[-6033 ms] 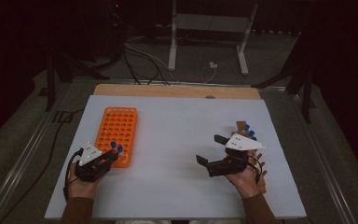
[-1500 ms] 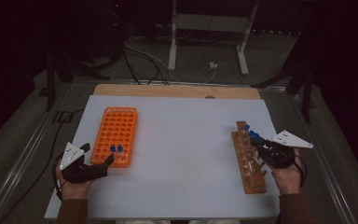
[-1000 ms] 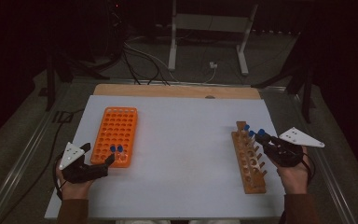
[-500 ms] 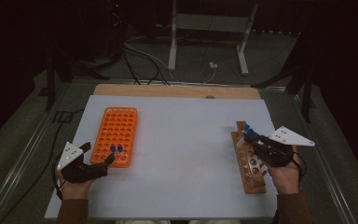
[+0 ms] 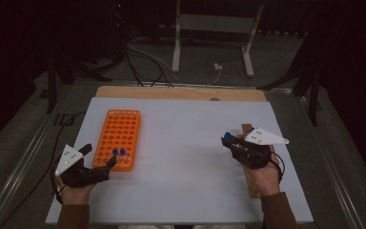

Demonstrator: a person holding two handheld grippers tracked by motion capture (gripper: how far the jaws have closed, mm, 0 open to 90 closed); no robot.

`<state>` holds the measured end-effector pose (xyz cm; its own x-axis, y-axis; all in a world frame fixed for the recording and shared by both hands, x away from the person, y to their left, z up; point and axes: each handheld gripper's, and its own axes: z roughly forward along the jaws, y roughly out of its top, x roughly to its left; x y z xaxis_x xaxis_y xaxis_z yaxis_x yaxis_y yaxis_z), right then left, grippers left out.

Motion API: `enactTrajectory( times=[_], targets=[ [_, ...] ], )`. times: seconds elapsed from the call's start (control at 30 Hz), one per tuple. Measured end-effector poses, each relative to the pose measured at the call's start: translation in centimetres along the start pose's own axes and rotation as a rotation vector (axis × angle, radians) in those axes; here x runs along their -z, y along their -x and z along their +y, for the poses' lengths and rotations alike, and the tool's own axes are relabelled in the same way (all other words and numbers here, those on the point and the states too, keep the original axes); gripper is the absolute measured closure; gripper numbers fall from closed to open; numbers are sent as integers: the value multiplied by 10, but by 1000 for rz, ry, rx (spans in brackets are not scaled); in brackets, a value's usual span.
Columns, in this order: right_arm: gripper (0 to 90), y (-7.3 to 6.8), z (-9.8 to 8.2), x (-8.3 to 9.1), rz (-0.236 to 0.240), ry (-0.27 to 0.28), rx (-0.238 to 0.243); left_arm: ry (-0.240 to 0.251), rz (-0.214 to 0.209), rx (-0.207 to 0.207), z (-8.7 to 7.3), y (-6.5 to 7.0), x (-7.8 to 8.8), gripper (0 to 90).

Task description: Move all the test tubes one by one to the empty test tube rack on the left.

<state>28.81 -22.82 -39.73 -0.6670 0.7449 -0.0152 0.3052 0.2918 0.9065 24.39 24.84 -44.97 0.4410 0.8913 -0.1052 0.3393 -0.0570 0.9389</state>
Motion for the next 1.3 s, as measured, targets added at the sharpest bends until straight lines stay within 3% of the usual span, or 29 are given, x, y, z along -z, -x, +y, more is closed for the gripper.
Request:
enactTrajectory(
  times=[0.33, 0.6, 0.77, 1.03, 1.3],
  targets=[
    [766, -29, 17, -27, 79, 3, 17, 17, -32, -39, 10, 14, 1, 5],
    [766, -50, 20, -47, 138, -2, 7, 1, -50, -77, 18, 30, -2, 5],
    [766, -62, 25, -56, 171, 3, 15, 15, -61, -86, 23, 37, -1, 6],
    [766, -80, 32, -69, 218, -9, 23, 20, -140, -86, 28, 54, -6, 6],
    [765, -93, 36, -78, 253, -18, 37, 2, -206, -122, 32, 75, -18, 7]
  ],
)
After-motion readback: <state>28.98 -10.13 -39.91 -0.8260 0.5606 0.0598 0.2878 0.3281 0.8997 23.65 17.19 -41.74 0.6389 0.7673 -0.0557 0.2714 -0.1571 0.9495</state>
